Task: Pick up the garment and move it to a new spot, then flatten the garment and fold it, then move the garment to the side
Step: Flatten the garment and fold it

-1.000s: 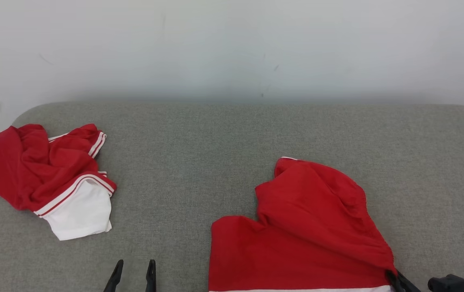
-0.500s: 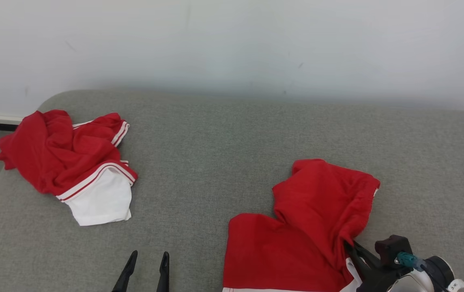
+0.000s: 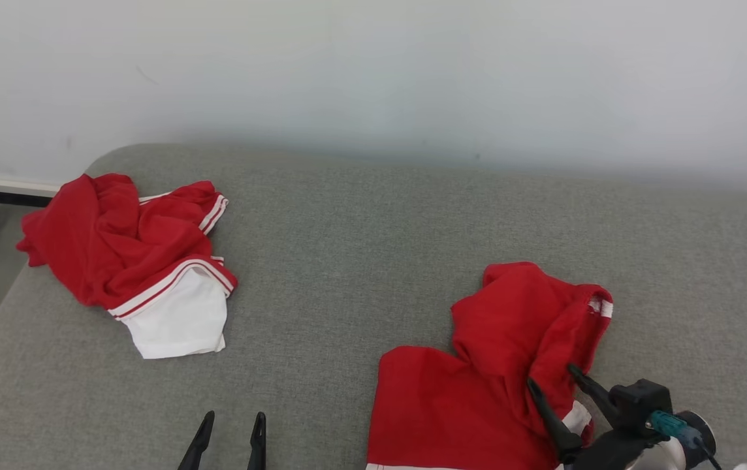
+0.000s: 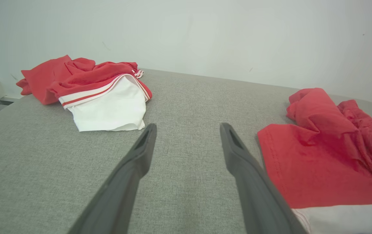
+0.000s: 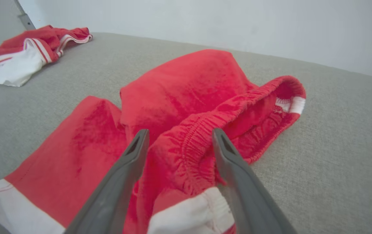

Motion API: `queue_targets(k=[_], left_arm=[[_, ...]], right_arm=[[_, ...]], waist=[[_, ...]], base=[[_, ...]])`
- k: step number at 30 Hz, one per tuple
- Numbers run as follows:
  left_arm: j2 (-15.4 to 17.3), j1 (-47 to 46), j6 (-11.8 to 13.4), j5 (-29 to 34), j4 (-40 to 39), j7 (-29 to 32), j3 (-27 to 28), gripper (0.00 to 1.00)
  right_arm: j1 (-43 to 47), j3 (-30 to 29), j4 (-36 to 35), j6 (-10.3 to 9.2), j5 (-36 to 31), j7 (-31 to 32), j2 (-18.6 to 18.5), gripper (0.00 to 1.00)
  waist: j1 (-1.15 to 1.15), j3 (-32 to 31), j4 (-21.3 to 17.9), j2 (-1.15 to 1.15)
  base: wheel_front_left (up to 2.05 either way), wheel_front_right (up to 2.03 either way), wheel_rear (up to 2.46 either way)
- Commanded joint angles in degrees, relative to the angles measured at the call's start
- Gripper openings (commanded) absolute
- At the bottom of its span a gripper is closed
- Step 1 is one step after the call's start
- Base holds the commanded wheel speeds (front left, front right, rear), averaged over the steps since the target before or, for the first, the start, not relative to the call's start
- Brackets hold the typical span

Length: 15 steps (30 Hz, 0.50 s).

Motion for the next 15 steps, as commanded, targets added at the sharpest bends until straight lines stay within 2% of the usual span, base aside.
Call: queue_targets(k=[1,9,15], left_arm=[[-0.02,0.74,0.05,0.31,-0.28,-0.19,0.50,1.00],[-0.02,1.35,-0.65,1.61,-0.65,-0.19,1.51,1.00],[-0.02,1.36,-1.24,2.12,-0.47,-0.19,1.09,1.00]], right_arm=[[1.18,-0.12,-1.07,-0.15,0.44,-0.76,-0.81,1.00],[8.38,-4.27,-11.66,-0.15,3.76,-0.23,-6.01,1.00],[15.20,-9.31,-15.76,-0.15,5.96,1.76,-7.13,1.00]], waist=[[0.00,-0.20,-1.65,0.00],[0.00,0.24,-5.28,0.00],[0.00,0.45,-5.46,0.00]], base=[[0.00,0.00,0.00],[0.00,0.00,0.00],[0.00,0.00,0.00]])
